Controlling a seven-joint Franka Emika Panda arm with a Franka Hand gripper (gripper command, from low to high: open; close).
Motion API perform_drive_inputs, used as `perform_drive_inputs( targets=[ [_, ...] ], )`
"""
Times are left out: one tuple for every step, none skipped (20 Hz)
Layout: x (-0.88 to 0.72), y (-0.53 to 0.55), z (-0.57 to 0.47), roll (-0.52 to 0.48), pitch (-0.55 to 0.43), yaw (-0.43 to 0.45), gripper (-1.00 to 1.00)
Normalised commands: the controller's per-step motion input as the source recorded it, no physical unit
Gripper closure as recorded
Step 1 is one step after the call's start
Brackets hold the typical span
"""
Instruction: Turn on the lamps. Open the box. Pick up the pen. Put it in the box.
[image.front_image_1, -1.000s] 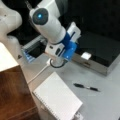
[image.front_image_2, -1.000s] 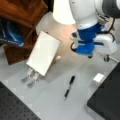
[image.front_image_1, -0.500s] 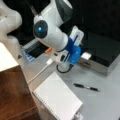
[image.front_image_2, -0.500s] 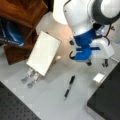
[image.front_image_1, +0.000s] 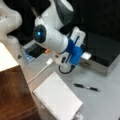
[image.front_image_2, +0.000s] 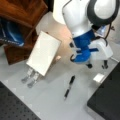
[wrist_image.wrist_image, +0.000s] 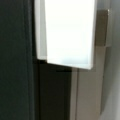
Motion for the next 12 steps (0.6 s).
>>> perform_drive_inputs(
  targets=[
    [0.31, -0.08, -0.06, 0.239, -0.032, 0.09, -1.0],
    [0.31, -0.09, -0.05, 0.238, -0.033, 0.097, -1.0],
    [0.31, -0.09, -0.06, 0.242, -0.033, 0.104, -1.0],
    [0.3, -0.09, -0.06, 0.258, -0.034, 0.113, -1.0],
    [0.3, -0.08, -0.07, 0.268, -0.032, 0.112, -1.0],
    [0.28, -0.09, -0.08, 0.269, -0.027, 0.108, -1.0],
    [0.26, -0.09, -0.08, 0.271, -0.02, 0.105, -1.0],
    [0.24, -0.09, -0.09, 0.273, -0.015, 0.108, -1.0],
    [0.23, -0.09, -0.11, 0.28, -0.016, 0.11, -1.0],
    [0.22, -0.09, -0.11, 0.277, -0.018, 0.105, -1.0],
    [0.2, -0.1, -0.11, 0.27, -0.018, 0.095, -1.0],
    [0.19, -0.1, -0.13, 0.301, -0.047, 0.101, -1.0]
  ],
)
